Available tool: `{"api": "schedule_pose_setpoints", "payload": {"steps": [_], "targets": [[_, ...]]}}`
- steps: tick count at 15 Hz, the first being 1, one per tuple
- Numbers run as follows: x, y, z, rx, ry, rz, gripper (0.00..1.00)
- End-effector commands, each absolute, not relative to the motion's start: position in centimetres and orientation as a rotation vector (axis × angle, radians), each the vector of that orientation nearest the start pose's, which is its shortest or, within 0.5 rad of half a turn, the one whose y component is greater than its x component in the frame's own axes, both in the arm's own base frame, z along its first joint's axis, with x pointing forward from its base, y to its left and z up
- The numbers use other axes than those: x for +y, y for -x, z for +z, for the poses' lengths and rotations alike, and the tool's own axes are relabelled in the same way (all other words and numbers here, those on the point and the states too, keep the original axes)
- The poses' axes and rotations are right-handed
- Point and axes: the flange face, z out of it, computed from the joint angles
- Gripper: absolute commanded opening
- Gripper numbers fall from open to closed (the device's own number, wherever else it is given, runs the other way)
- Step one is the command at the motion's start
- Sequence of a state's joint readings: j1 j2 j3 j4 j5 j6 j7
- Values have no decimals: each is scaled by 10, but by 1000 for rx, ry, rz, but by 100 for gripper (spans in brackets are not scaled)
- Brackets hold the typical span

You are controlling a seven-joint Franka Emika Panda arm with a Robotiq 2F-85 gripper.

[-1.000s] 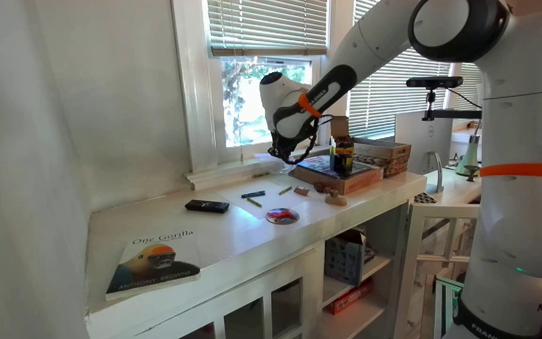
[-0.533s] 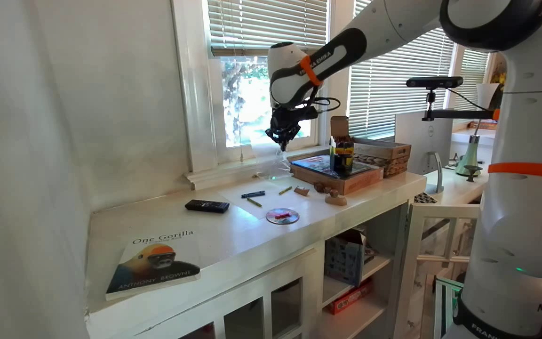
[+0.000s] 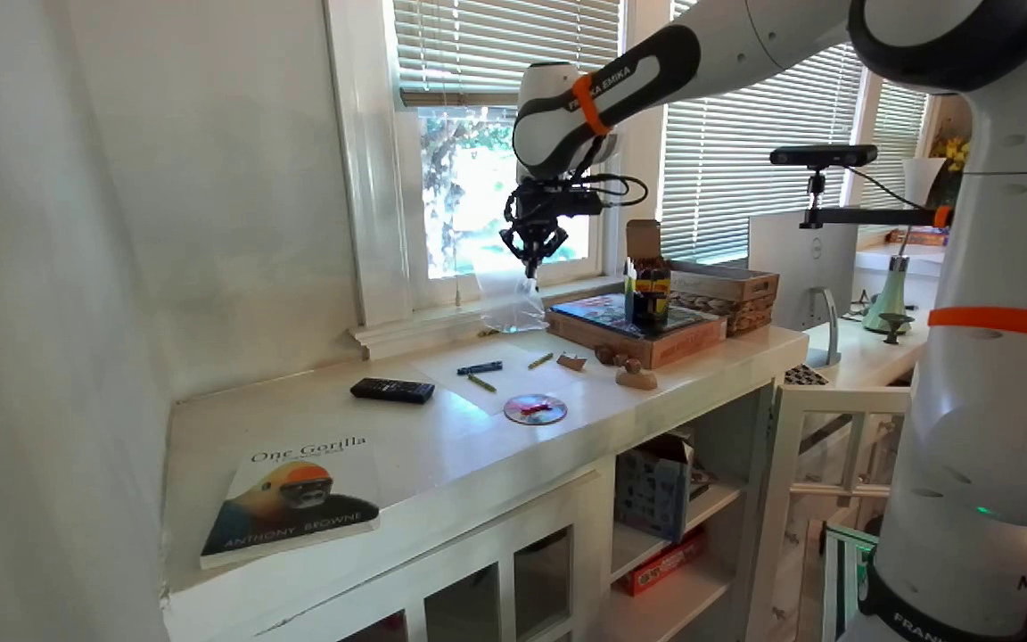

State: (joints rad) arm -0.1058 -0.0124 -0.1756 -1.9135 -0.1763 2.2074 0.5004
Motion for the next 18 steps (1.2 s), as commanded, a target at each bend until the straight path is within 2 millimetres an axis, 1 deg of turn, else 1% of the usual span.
{"api": "schedule_pose_setpoints", "payload": {"steps": [1, 3, 4, 8, 9, 10, 11, 14, 16, 18], "targets": [[-168, -563, 503, 1103, 2978, -431, 1], [-167, -566, 489, 1102, 2971, -392, 1], [-168, -568, 483, 1100, 2971, -407, 1], [-170, -572, 470, 1099, 2995, -373, 1], [-170, -572, 470, 1111, 2995, -374, 27], [-170, -573, 471, 1104, 2994, -373, 29], [-167, -573, 476, 1100, 2986, -390, 35], [-159, -569, 499, 1075, 2979, -430, 59], [-150, -564, 517, 1044, 2972, -446, 75], [-141, -560, 532, 1020, 2965, -467, 90]]}}
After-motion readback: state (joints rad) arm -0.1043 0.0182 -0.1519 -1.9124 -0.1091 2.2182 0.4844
